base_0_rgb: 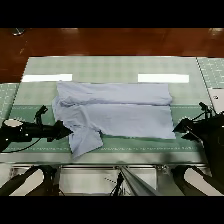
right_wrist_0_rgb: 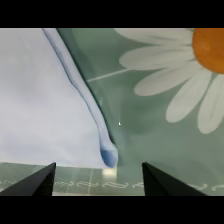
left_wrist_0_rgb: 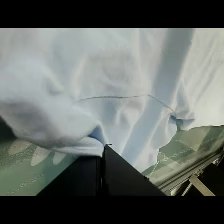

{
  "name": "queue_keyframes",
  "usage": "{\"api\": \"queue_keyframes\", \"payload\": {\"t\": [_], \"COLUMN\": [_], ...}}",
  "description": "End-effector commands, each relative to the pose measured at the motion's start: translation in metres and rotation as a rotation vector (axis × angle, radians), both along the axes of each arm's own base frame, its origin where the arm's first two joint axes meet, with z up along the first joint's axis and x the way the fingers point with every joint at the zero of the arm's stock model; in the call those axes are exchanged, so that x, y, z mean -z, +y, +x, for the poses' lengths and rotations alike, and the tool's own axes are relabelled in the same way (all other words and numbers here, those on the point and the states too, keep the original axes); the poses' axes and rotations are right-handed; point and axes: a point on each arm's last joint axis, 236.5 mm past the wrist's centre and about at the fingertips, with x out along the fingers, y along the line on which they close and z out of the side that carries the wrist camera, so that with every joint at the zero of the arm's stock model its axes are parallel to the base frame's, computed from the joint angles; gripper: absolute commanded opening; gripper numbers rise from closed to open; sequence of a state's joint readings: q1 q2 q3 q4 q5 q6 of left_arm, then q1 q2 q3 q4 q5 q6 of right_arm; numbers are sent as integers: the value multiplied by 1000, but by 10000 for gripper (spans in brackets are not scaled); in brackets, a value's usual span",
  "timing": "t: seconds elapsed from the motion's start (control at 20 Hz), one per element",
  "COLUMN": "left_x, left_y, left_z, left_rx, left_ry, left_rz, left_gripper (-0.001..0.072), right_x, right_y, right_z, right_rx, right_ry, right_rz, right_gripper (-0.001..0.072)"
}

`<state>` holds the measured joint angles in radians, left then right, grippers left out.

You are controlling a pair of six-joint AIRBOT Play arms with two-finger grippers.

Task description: Fold the shirts.

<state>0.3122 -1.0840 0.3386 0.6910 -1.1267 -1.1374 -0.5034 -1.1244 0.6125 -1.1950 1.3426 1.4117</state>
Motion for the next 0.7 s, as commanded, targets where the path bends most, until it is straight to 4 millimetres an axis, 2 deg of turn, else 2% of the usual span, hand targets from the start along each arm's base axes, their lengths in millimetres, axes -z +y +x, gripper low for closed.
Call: {"api": "queue_keyframes", "payload": {"t": [0.0, 0.15, 0.35, 0.65], "left_x": [0, -1, 0, 1], "left_y": [0, 0, 0, 2], "left_z": [0, 0, 1, 3], "left_rx": [0, 2, 0, -10], "left_ry": [-1, 0, -2, -9], "left_rz": [1, -2, 1, 13], "left_gripper": [26, 26, 26, 26], "right_x": [6, 13, 15, 15], "right_y": [8, 14, 23, 46], "right_z": [-2, -5, 14, 36], "right_rx": [-1, -69, -59, -8], "right_ry": [32, 54, -13, -70], "right_rz": [47, 35, 39, 160], "right_gripper": [618, 618, 618, 606]}}
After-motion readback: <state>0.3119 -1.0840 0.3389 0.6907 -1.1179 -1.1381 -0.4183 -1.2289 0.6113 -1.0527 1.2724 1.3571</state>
